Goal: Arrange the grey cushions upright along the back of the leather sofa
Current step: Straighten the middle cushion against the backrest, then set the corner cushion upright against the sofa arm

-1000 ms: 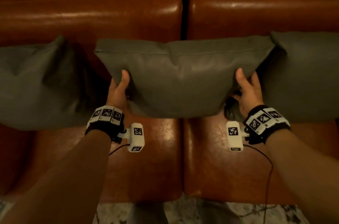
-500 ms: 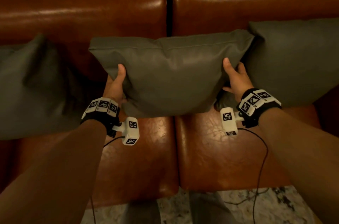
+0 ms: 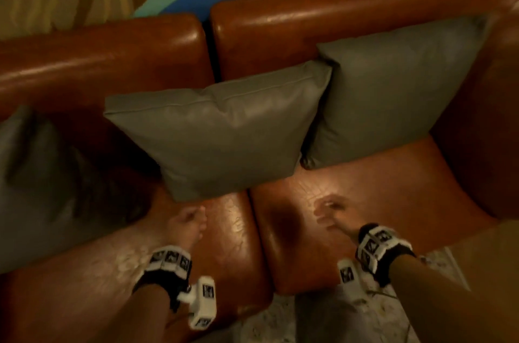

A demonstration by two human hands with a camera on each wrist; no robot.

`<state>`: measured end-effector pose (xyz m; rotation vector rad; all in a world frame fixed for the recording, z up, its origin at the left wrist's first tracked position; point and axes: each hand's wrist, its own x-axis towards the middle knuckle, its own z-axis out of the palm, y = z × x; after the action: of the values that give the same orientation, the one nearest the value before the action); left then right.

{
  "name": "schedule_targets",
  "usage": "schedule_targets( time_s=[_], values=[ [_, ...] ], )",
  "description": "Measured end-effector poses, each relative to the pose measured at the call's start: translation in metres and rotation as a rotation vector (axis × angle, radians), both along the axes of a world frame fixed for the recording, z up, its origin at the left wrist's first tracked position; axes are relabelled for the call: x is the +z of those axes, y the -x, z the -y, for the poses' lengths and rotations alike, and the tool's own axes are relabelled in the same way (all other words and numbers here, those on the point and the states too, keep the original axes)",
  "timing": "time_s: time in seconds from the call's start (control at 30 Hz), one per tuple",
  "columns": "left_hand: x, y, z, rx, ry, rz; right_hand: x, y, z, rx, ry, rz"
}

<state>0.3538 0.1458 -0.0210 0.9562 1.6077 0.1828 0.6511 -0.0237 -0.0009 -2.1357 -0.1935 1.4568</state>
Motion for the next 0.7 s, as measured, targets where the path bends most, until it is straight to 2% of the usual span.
schedule_targets(
  time_s=[0.07, 0.17, 0.3, 0.37, 0.43, 0.5, 0.6, 0.7],
  values=[
    [-0.014, -0.023, 0.025, -0.107, 0.034, -0.065, -0.005, -0.012, 0.027, 0.031, 0.067, -0.044],
    [-0.014, -0.087, 0.049, -0.302, 0.062, -0.058, -0.005, -0.059, 0.054, 0.072, 0.132, -0.047],
    [0.013, -0.2, 0.059, -0.472, -0.008, 0.0, 0.001, -0.166, 0.065, 0.096, 0.107, 0.122],
    [0.025, -0.255, 0.054, -0.492, -0.093, 0.022, 0.004, -0.23, 0.059, 0.097, 0.071, 0.269],
    [0.037, -0.303, 0.043, -0.377, -0.152, 0.041, 0.013, -0.284, 0.048, 0.015, 0.019, 0.415],
    [0.03, -0.337, 0.027, -0.162, -0.185, 0.078, 0.029, -0.32, 0.03, -0.134, 0.005, 0.445],
    [0.065, -0.389, 0.021, 0.228, 0.026, 0.265, 0.04, -0.365, 0.002, -0.297, -0.13, 0.48],
    [0.079, -0.42, 0.023, 0.401, 0.138, 0.397, 0.04, -0.394, -0.014, -0.288, -0.24, 0.442]
  ],
)
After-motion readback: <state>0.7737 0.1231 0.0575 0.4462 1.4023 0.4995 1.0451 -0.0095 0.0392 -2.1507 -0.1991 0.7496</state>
